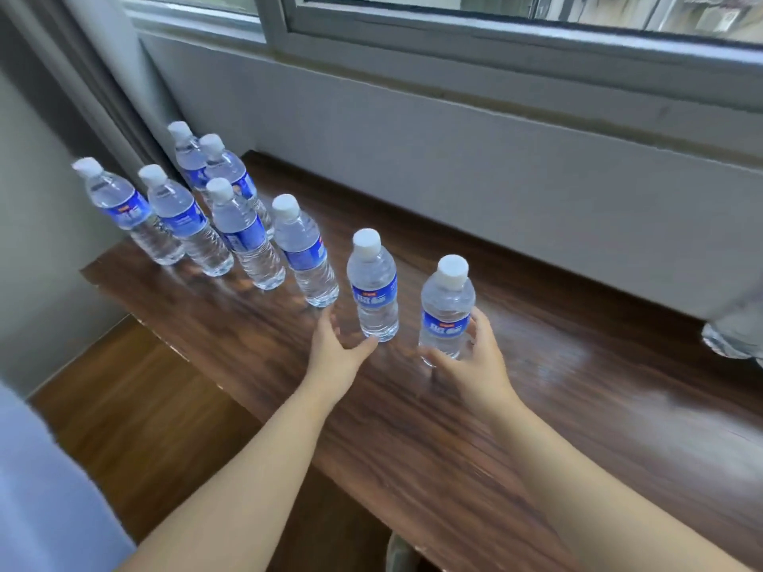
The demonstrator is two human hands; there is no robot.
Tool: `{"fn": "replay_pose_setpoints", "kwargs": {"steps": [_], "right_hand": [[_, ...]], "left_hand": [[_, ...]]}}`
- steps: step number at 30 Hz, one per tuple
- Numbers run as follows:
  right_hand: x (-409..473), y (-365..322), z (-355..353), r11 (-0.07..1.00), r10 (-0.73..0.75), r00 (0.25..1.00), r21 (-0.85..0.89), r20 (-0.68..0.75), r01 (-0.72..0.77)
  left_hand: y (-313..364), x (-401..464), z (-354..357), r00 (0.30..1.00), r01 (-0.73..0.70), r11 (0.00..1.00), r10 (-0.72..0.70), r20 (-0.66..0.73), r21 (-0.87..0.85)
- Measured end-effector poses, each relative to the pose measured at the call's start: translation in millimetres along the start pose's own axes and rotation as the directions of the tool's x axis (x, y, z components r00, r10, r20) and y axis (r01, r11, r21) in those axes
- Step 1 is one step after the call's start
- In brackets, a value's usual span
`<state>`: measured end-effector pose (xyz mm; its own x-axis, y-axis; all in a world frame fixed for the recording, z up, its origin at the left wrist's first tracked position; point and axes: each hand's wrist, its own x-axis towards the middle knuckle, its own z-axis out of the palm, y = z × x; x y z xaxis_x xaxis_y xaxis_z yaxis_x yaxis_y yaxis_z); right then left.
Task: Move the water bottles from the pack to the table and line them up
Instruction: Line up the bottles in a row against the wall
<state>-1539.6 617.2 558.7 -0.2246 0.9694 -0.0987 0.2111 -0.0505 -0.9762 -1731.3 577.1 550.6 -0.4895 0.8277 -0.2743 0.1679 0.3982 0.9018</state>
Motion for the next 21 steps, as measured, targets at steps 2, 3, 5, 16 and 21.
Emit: {"fn": "replay_pose_setpoints", "kwargs": {"steps": [2, 3, 5, 16, 21], "right_hand": [[2, 1, 8, 1.0, 0.0, 0.999, 0.001, -0.052, 0.001], [4, 2, 11, 1.0, -0.005, 0.997, -0.005, -0.072, 0.005], [7, 5, 16, 1.0, -0.004, 0.993, -0.028, -0.119, 0.001], [13, 14, 22, 1.0, 0.014, 0.98, 0.026, -0.199, -0.009], [15, 15, 10, 0.999, 0.019, 0.957, 0.049, -0.291, -0.005]], "left_hand": [[2, 17, -5, 0.996, -0.05, 0.999, 0.05, 0.07, -0.008], [2, 27, -6, 0.991, -0.075, 0.997, 0.077, 0.107, -0.021], [5, 42, -7, 0.978, -0.109, 0.993, 0.114, 0.176, -0.041], [10, 53, 14, 0.967, -0.152, 0.979, 0.176, 0.182, -0.137], [19, 50, 30, 0.947, -0.149, 0.975, 0.189, 0.26, -0.168]]}}
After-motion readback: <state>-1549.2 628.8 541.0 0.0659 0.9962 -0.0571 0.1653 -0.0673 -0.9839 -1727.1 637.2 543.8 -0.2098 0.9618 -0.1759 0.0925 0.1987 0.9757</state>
